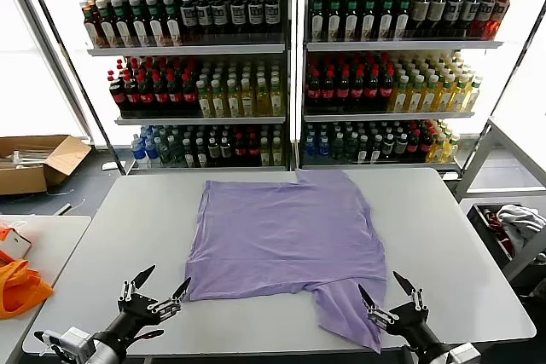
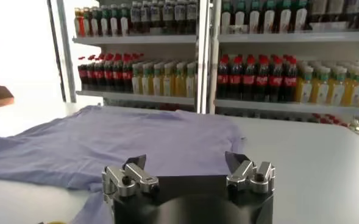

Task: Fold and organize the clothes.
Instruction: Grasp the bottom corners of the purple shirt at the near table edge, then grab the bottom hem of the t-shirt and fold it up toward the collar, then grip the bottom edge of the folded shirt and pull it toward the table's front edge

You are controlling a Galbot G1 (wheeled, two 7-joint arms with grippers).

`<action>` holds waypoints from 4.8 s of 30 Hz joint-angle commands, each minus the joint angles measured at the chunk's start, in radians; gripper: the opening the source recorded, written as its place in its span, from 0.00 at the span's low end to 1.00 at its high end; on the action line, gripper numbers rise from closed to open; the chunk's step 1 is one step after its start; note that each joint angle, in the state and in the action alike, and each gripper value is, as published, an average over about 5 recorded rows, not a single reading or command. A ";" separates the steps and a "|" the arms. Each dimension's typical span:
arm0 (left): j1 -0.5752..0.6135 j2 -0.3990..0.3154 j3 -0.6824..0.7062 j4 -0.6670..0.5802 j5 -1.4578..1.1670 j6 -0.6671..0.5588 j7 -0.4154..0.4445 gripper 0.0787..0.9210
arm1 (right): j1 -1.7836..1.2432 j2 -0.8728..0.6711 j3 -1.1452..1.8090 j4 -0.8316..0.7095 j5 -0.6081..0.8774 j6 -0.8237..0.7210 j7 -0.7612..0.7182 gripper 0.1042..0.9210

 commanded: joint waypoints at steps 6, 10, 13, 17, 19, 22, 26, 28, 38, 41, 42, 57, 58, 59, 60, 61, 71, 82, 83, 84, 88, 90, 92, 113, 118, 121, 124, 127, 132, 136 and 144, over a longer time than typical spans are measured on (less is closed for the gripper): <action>-0.064 0.060 0.106 0.055 -0.038 0.049 -0.117 0.88 | -0.080 -0.019 -0.051 0.027 -0.017 -0.075 0.064 0.88; -0.100 0.060 0.140 0.077 -0.046 0.052 -0.174 0.88 | -0.066 -0.001 -0.087 0.019 -0.022 -0.090 0.086 0.88; -0.121 0.069 0.165 0.094 -0.046 0.063 -0.199 0.88 | -0.058 0.003 -0.093 0.009 -0.017 -0.096 0.095 0.88; -0.151 0.079 0.191 0.124 -0.047 0.091 -0.211 0.88 | -0.052 0.001 -0.091 -0.003 -0.007 -0.097 0.102 0.88; -0.159 0.082 0.204 0.136 -0.044 0.112 -0.215 0.86 | -0.053 -0.001 -0.091 -0.004 0.001 -0.100 0.107 0.85; -0.154 0.089 0.222 0.150 -0.032 0.135 -0.215 0.80 | -0.056 -0.003 -0.088 -0.005 0.015 -0.102 0.110 0.76; -0.145 0.091 0.232 0.172 -0.027 0.134 -0.212 0.67 | -0.043 -0.001 -0.094 -0.012 0.035 -0.100 0.110 0.62; -0.142 0.087 0.232 0.177 -0.028 0.130 -0.209 0.59 | -0.031 0.001 -0.105 -0.016 0.041 -0.099 0.108 0.56; -0.121 0.082 0.225 0.148 -0.026 0.125 -0.198 0.25 | 0.036 0.012 -0.131 -0.034 0.049 -0.084 0.092 0.21; -0.109 0.084 0.222 0.131 -0.025 0.122 -0.195 0.15 | 0.035 0.008 -0.128 -0.029 0.053 -0.067 0.073 0.10; -0.105 0.085 0.221 0.124 -0.025 0.121 -0.194 0.12 | 0.033 0.007 -0.125 -0.026 0.056 -0.059 0.065 0.07; 0.047 0.067 0.143 -0.111 0.008 0.147 -0.216 0.01 | -0.185 -0.018 0.007 0.114 0.152 0.075 -0.051 0.02; 0.057 0.066 0.134 -0.122 0.008 0.150 -0.215 0.01 | -0.199 -0.017 0.015 0.123 0.158 0.083 -0.057 0.02; 0.069 0.066 0.123 -0.134 0.008 0.152 -0.215 0.01 | -0.212 -0.015 0.022 0.131 0.164 0.091 -0.063 0.02; 0.082 0.069 0.112 -0.144 0.007 0.154 -0.214 0.01 | -0.224 -0.015 0.028 0.139 0.166 0.099 -0.068 0.02; 0.095 0.073 0.100 -0.154 0.007 0.155 -0.212 0.01 | -0.234 -0.016 0.033 0.147 0.168 0.104 -0.073 0.02; 0.192 0.127 0.028 -0.255 0.000 0.256 -0.200 0.01 | -0.252 -0.022 0.084 0.182 0.284 0.140 -0.085 0.02; 0.033 0.229 0.071 -0.123 -0.083 0.264 -0.164 0.01 | 0.084 -0.028 0.036 0.072 0.365 0.072 0.010 0.02; 0.006 0.246 0.070 -0.114 -0.117 0.264 -0.153 0.01 | 0.124 -0.030 0.029 0.055 0.371 0.065 0.021 0.02; -0.019 0.263 0.068 -0.106 -0.150 0.264 -0.143 0.01 | 0.161 -0.032 0.021 0.039 0.378 0.058 0.032 0.02; -0.085 0.341 0.077 -0.064 -0.215 0.263 -0.102 0.01 | 0.276 -0.041 -0.006 -0.023 0.396 0.039 0.064 0.02; -0.113 0.376 0.094 -0.031 -0.215 0.263 -0.081 0.01 | 0.324 -0.046 -0.017 -0.046 0.401 0.033 0.078 0.02; -0.154 0.408 0.119 0.006 -0.217 0.263 -0.060 0.01 | 0.367 -0.054 -0.025 -0.065 0.409 0.025 0.090 0.02; -0.694 0.396 0.470 0.414 -0.263 0.263 -0.020 0.01 | 0.728 -0.091 -0.314 -0.388 0.289 -0.020 0.112 0.02; -0.712 0.376 0.469 0.435 -0.266 0.263 -0.022 0.01 | 0.731 -0.079 -0.347 -0.416 0.237 -0.032 0.119 0.02; -0.707 0.372 0.459 0.432 -0.261 0.263 -0.029 0.05 | 0.725 -0.077 -0.351 -0.402 0.216 -0.064 0.126 0.08; -0.688 0.373 0.435 0.420 -0.255 0.263 -0.037 0.15 | 0.714 -0.081 -0.347 -0.373 0.182 -0.083 0.125 0.18; -0.650 0.380 0.395 0.396 -0.255 0.263 -0.041 0.25 | 0.702 -0.083 -0.324 -0.344 0.166 -0.088 0.150 0.29; -0.581 0.392 0.330 0.350 -0.255 0.263 -0.061 0.42 | 0.656 -0.093 -0.254 -0.289 0.107 -0.112 0.207 0.49; -0.491 0.389 0.280 0.285 -0.250 0.263 -0.076 0.56 | 0.584 -0.102 -0.194 -0.231 0.060 -0.147 0.259 0.63; -0.357 0.280 0.268 0.233 -0.162 0.248 -0.101 0.82 | 0.400 -0.067 -0.136 -0.174 0.030 -0.158 0.278 0.86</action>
